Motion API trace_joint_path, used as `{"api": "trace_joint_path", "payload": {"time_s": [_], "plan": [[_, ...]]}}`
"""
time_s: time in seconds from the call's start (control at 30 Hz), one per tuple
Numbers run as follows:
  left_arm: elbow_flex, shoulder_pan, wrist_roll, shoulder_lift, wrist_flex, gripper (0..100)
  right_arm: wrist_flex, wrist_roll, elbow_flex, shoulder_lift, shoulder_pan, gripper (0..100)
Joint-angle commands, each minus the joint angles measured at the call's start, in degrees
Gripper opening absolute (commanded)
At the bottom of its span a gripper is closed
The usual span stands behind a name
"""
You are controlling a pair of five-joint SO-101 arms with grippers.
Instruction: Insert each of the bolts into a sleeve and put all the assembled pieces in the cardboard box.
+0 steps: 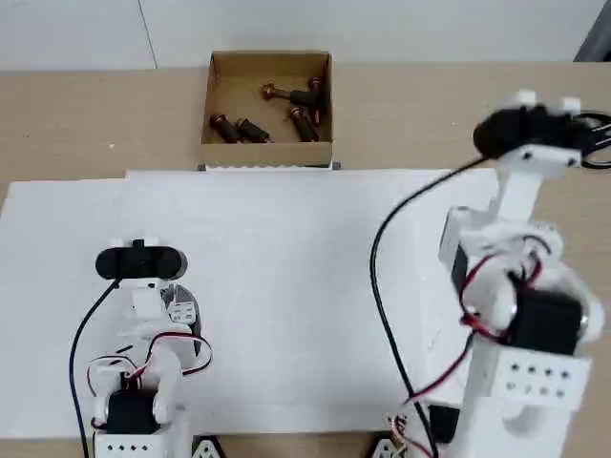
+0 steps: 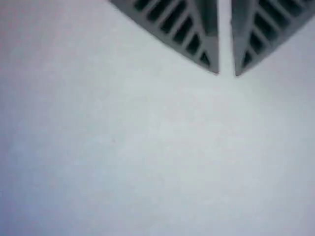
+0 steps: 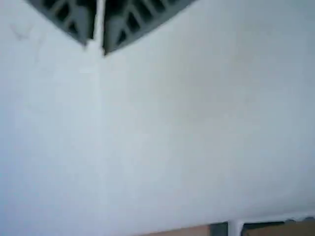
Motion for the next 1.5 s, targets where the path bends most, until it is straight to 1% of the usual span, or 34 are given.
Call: {"api": "trace_joint_path", "payload": {"time_s": [0.0, 0.17, 0.3, 0.4, 0.5, 0.6, 0.7, 0.97, 1.27, 1.47], "plan": [[-0.2, -0.4, -0.3, -0.7, -1.2, 1, -7.1, -0.1, 13.7, -9.4, 0.2, 0.3], [-0.2, -0.4, -0.3, -0.7, -1.2, 1, -14.4, -0.1, 29.9, -19.9, -1.9, 0.3], [-0.2, -0.4, -0.3, -0.7, -1.2, 1, -18.2, -0.2, 40.2, -27.6, -5.1, 0.3], [-0.2, -0.4, -0.3, -0.7, -1.2, 1, -21.1, 0.0, 46.9, -33.4, -5.8, 0.3], [-0.2, -0.4, -0.3, -0.7, -1.2, 1, -22.5, 0.3, 52.9, -39.3, -5.7, 0.3], [-0.2, -0.4, -0.3, -0.7, -1.2, 1, -22.5, 2.2, 58.5, -46.1, -5.8, 0.3], [-0.2, -0.4, -0.3, -0.7, -1.2, 1, -22.1, 2.5, 63.4, -53.1, -5.8, 0.3], [-0.2, -0.4, -0.3, -0.7, -1.2, 1, -22.5, 2.0, 65.8, -52.9, -5.8, 0.3], [-0.2, -0.4, -0.3, -0.7, -1.2, 1, -22.5, 2.0, 72.2, -53.0, -5.6, 0.3], [-0.2, -0.4, -0.3, -0.7, -1.2, 1, -22.5, 2.1, 72.3, -53.0, -5.4, 0.3]]}}
